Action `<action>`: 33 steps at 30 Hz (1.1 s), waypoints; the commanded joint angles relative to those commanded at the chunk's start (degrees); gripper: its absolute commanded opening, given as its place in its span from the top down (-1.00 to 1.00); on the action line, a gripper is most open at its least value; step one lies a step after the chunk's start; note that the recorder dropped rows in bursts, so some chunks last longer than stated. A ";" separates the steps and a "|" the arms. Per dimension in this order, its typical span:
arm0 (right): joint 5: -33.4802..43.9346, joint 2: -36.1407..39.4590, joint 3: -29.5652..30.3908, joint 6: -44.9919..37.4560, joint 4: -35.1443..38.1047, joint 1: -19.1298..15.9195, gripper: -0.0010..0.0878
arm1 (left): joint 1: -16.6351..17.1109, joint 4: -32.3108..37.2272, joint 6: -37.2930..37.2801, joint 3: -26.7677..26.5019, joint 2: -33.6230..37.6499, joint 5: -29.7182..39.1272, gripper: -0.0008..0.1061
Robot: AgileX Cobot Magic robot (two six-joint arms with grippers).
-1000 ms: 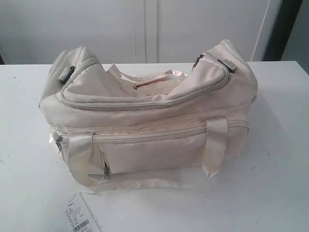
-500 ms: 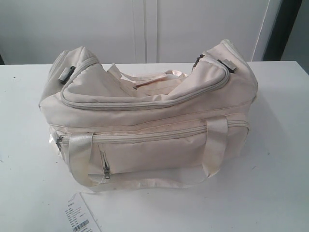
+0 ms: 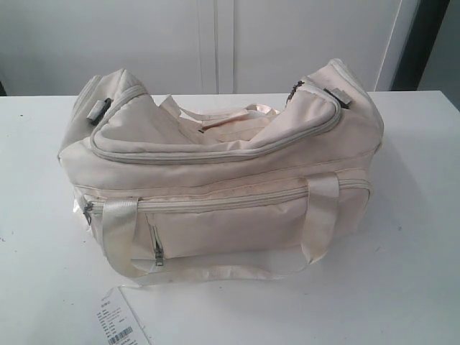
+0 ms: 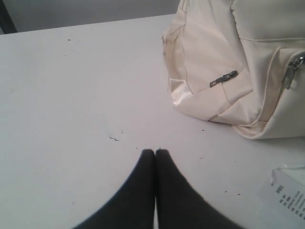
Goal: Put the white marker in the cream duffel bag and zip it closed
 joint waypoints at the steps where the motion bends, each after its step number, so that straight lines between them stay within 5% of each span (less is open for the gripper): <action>1: 0.00 0.00 0.00 0.00 0.00 0.00 0.98 | 0.00 -0.12 0.00 0.58 0.00 -0.51 0.99; 11: 0.00 0.00 0.00 0.00 0.00 0.00 0.98 | 0.00 -0.36 0.00 5.51 0.00 -2.05 0.99; 33: 0.00 0.00 0.00 -0.11 0.00 0.00 0.98 | 0.00 -0.72 0.00 5.51 0.00 -3.85 0.99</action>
